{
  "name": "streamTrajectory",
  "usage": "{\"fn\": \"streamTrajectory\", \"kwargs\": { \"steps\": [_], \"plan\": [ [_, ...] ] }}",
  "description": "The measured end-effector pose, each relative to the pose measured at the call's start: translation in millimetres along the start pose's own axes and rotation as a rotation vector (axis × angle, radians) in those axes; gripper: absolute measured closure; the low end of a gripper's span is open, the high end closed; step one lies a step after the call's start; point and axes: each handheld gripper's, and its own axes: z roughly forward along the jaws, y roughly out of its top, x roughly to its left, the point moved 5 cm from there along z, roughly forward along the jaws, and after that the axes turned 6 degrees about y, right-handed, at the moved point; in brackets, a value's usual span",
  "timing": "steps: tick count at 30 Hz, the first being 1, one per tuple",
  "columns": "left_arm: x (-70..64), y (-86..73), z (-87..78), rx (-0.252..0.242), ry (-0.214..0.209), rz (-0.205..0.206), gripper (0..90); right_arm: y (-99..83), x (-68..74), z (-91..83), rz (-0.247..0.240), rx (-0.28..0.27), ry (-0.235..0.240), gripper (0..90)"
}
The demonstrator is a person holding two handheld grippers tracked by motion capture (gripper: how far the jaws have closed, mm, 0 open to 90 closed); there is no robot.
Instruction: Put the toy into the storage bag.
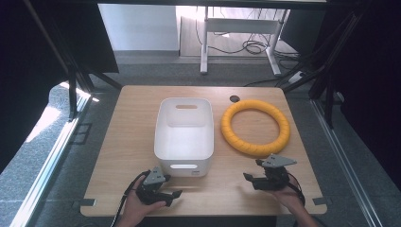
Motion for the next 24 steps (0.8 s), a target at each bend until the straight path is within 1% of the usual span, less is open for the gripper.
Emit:
{"fn": "streamTrajectory", "kwargs": {
  "steps": [4, 9, 10, 11, 13, 15, 16, 17, 18, 19, 20, 21, 22, 24],
  "plan": [
    [0.7, 0.4, -0.8, -0.002, 0.0, -0.004, 26.1, 0.7, -3.1, -3.3, -0.009, 0.003, 0.003, 26.9],
    [1.1, 0.8, -1.5, -0.005, 0.002, -0.01, 26.1, 6.6, -9.5, -8.6, -0.016, 0.001, -0.011, 26.7],
    [1.0, 0.9, -1.6, -0.006, 0.003, -0.012, 26.1, 8.7, -11.2, -10.0, -0.015, -0.001, -0.011, 26.6],
    [1.0, 1.0, -1.8, -0.006, 0.002, -0.014, 26.1, 13.4, -15.8, -13.2, -0.018, -0.001, -0.017, 26.4],
    [0.6, 1.4, -1.6, -0.006, 0.002, -0.013, 26.1, 16.4, -18.1, -14.7, -0.019, -0.003, -0.022, 26.5],
    [-2.2, 1.5, -0.3, -0.002, -0.003, -0.014, 26.1, 27.4, -25.8, -17.8, -0.022, -0.01, -0.026, 26.8],
    [-2.2, 1.5, -0.3, -0.002, -0.003, -0.014, 26.1, 27.4, -25.8, -17.8, -0.022, -0.01, -0.026, 26.8],
    [-2.6, 1.2, 0.3, 0.003, -0.005, -0.006, 26.1, 31.5, -28.6, -18.2, -0.028, -0.007, -0.031, 26.8],
    [-4.2, 1.3, 1.8, 0.004, -0.006, -0.006, 26.1, 40.2, -33.6, -17.4, -0.038, 0.006, -0.028, 26.4],
    [-4.2, 1.3, 1.8, 0.004, -0.006, -0.006, 26.1, 40.2, -33.6, -17.4, -0.038, 0.006, -0.028, 26.4],
    [-4.5, 1.3, 2.2, 0.006, -0.007, -0.004, 26.1, 44.5, -36.4, -16.6, -0.043, 0.015, -0.027, 26.4],
    [-4.7, 1.4, 2.6, 0.006, -0.007, -0.004, 26.1, 52.3, -42.1, -14.2, -0.06, 0.037, -0.019, 26.2],
    [-4.5, 1.5, 2.6, 0.006, -0.007, -0.004, 26.1, 55.8, -44.7, -12.5, -0.068, 0.053, -0.012, 25.9],
    [-4.5, 1.5, 2.1, 0.004, -0.008, -0.003, 26.1, 61.6, -48.3, -8.4, -0.074, 0.089, 0.007, 25.2]
  ]
}}
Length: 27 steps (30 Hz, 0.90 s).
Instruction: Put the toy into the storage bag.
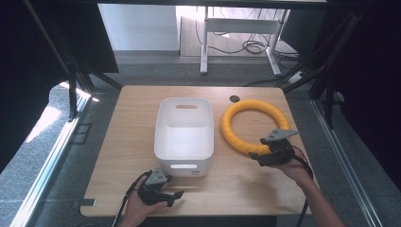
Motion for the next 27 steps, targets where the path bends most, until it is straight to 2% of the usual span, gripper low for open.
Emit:
{"fn": "streamTrajectory", "kwargs": {
  "steps": [1, 6, 11, 14, 21, 27],
  "plan": [
    [0.0, 0.0, 0.0, 0.0, 0.0, 0.0, 26.1, 0.0, 0.0, 0.0, 0.0, 0.0, 0.0, 25.2],
    [0.1, -0.1, -0.6, -0.003, -0.002, 0.0, 26.1, 10.3, -8.6, 15.4, 0.009, 0.081, 0.008, 23.7],
    [0.2, -0.3, -0.6, -0.004, -0.003, 0.0, 26.1, 13.2, -12.5, 25.9, 0.007, 0.117, 0.021, 23.6],
    [0.3, -0.4, -0.6, -0.003, -0.002, -0.001, 26.1, 12.3, -15.1, 37.0, -0.014, 0.17, 0.023, 23.1],
    [0.2, -0.9, 0.7, 0.001, -0.002, -0.002, 26.1, 11.7, -25.1, 52.8, -0.013, 0.235, 0.028, 24.1],
    [0.9, -1.2, 0.6, 0.001, -0.001, -0.001, 26.1, 8.6, -32.5, 65.5, 0.0, 0.26, 0.039, 25.7]
  ]
}}
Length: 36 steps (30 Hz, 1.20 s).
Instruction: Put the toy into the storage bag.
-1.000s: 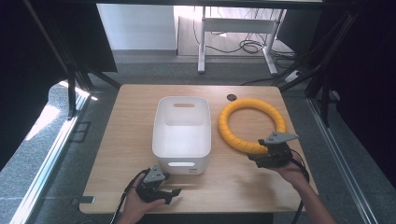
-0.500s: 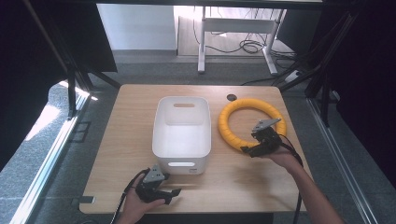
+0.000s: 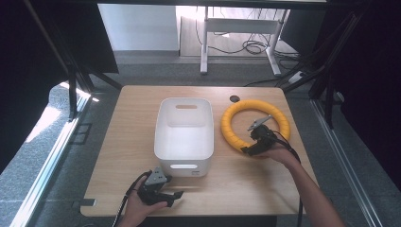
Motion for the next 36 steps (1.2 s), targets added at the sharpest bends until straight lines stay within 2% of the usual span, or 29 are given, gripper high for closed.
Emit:
{"fn": "streamTrajectory", "kwargs": {
  "steps": [3, 13, 19, 24, 27, 31, 36],
  "plan": [
    [0.3, -0.8, 1.0, 0.003, 0.0, -0.001, 26.1, -1.1, -2.3, 11.4, 0.0, 0.04, 0.002, 27.2],
    [0.9, -1.5, 1.7, 0.001, -0.002, -0.005, 26.1, -3.1, -6.6, 31.9, 0.001, 0.09, 0.041, 32.6],
    [0.2, -1.0, 1.0, -0.003, -0.001, -0.001, 26.1, -5.2, -8.3, 37.1, -0.003, 0.118, 0.049, 35.1],
    [-0.1, -1.5, 2.5, 0.003, -0.001, 0.001, 26.1, -3.3, -8.2, 38.1, 0.009, 0.113, 0.071, 40.8],
    [-0.9, -1.7, 3.4, 0.007, -0.003, 0.003, 26.1, 0.0, -7.7, 38.3, -0.005, 0.153, 0.077, 45.3],
    [-1.5, -1.5, 3.3, 0.004, -0.002, 0.004, 26.2, 3.8, -7.2, 39.4, -0.013, 0.187, 0.081, 46.8],
    [-1.9, -1.6, 3.4, 0.006, -0.004, 0.006, 26.1, 3.9, -8.3, 38.9, -0.015, 0.186, 0.092, 48.2]
  ]
}}
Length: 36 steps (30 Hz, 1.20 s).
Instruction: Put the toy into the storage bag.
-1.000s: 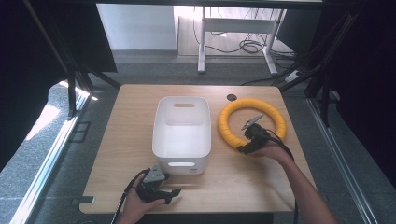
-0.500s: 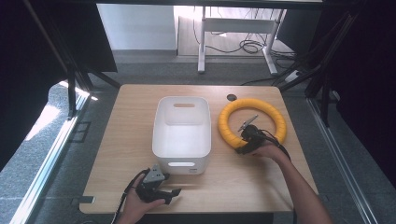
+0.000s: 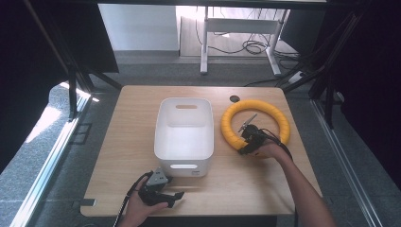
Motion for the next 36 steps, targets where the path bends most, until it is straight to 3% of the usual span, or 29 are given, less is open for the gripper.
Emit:
{"fn": "streamTrajectory", "kwargs": {
  "steps": [2, 6, 7, 8, 11, 15, 17, 18, 24, 25, 26, 27, 32, 36],
  "plan": [
    [0.2, -0.5, 0.8, 0.003, -0.001, -0.001, 26.1, -0.2, -1.3, -0.7, 0.009, -0.011, 0.025, 48.9],
    [0.6, -0.6, 1.2, 0.003, 0.0, -0.003, 26.1, 1.3, -2.1, -2.0, 0.007, -0.034, 0.03, 49.4],
    [1.0, -0.9, 1.6, 0.005, 0.0, -0.004, 26.1, 5.0, -1.1, -6.1, 0.022, -0.078, 0.039, 49.8],
    [1.0, -0.9, 1.6, 0.005, 0.0, -0.004, 26.1, 5.0, -1.1, -6.1, 0.022, -0.078, 0.039, 49.8],
    [0.7, -1.2, 1.8, 0.006, -0.002, -0.003, 26.1, 12.9, -1.7, -17.9, 0.036, -0.163, 0.063, 50.5],
    [1.2, -1.0, 1.4, 0.003, -0.001, -0.003, 26.1, 18.9, -1.4, -31.1, 0.052, -0.224, 0.085, 50.9],
    [0.5, -1.1, 2.1, 0.006, -0.003, -0.003, 26.1, 24.9, -1.4, -47.3, 0.063, -0.302, 0.125, 51.3],
    [0.5, -1.1, 2.1, 0.006, -0.003, -0.003, 26.1, 24.9, -1.4, -47.3, 0.063, -0.302, 0.125, 51.3],
    [-0.5, -0.7, 2.0, 0.005, -0.004, -0.001, 26.1, 33.8, -1.7, -82.7, 0.098, -0.462, 0.2, 51.5],
    [-0.4, -0.7, 1.9, 0.005, -0.004, -0.002, 26.1, 34.3, -1.2, -90.3, 0.103, -0.507, 0.233, 51.5],
    [-0.3, -0.7, 1.8, 0.004, -0.004, -0.003, 26.1, 34.3, -1.2, -90.3, 0.103, -0.507, 0.233, 51.5],
    [-0.2, -0.6, 1.8, 0.003, -0.004, -0.003, 26.1, 33.9, -0.8, -96.8, 0.105, -0.544, 0.258, 51.5],
    [-0.6, -0.7, 2.3, 0.006, -0.003, -0.003, 26.1, 33.7, 0.8, -108.4, 0.111, -0.601, 0.291, 51.5],
    [-0.8, -0.6, 2.4, 0.006, -0.003, -0.003, 26.1, 33.0, 2.0, -115.2, 0.106, -0.629, 0.282, 51.5]
  ]
}}
